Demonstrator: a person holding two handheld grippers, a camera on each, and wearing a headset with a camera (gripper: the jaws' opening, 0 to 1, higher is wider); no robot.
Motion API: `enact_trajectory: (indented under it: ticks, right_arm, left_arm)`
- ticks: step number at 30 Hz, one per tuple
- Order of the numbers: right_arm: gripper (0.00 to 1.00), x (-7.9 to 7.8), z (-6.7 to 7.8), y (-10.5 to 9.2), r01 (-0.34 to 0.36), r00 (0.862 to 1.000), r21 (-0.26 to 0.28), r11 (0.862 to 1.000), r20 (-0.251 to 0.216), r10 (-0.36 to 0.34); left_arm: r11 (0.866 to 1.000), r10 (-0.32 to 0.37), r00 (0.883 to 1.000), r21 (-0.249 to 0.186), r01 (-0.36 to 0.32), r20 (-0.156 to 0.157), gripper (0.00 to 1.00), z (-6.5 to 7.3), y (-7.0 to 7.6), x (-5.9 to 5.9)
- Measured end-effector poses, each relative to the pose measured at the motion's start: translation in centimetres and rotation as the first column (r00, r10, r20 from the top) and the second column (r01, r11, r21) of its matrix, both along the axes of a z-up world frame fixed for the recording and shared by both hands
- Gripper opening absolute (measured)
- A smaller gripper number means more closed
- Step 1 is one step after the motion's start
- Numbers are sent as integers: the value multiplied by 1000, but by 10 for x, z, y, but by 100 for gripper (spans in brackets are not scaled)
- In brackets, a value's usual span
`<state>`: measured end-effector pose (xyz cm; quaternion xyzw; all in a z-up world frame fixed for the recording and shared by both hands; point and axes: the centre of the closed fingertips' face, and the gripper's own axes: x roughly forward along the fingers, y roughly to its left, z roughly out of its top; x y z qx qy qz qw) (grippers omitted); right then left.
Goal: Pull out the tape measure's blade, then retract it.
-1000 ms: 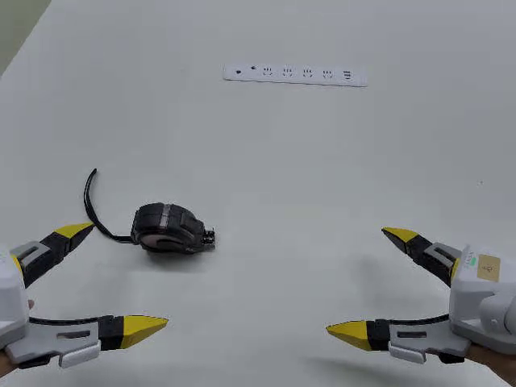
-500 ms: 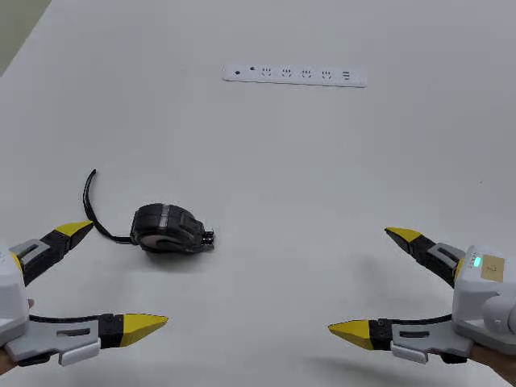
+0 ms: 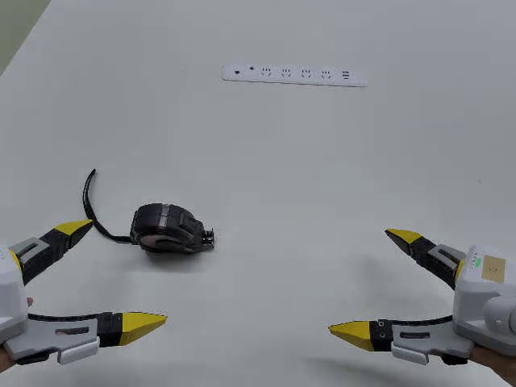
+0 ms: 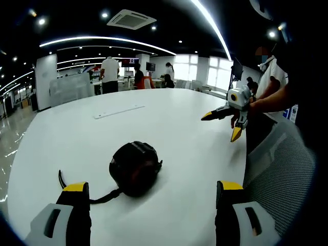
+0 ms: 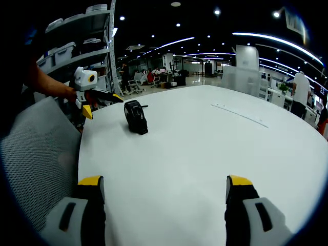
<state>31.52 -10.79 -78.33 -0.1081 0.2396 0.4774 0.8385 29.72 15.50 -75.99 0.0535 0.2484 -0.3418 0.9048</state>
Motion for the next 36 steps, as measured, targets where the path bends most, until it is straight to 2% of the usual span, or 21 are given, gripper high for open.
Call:
enact_trajectory:
  ticks: [36]
  right_arm:
    - [100,-1,2,0,6,1000,8,1000,-4,-6]
  left_arm:
    - [1000,-6,1000,8,6,7,100,3,-1,2]
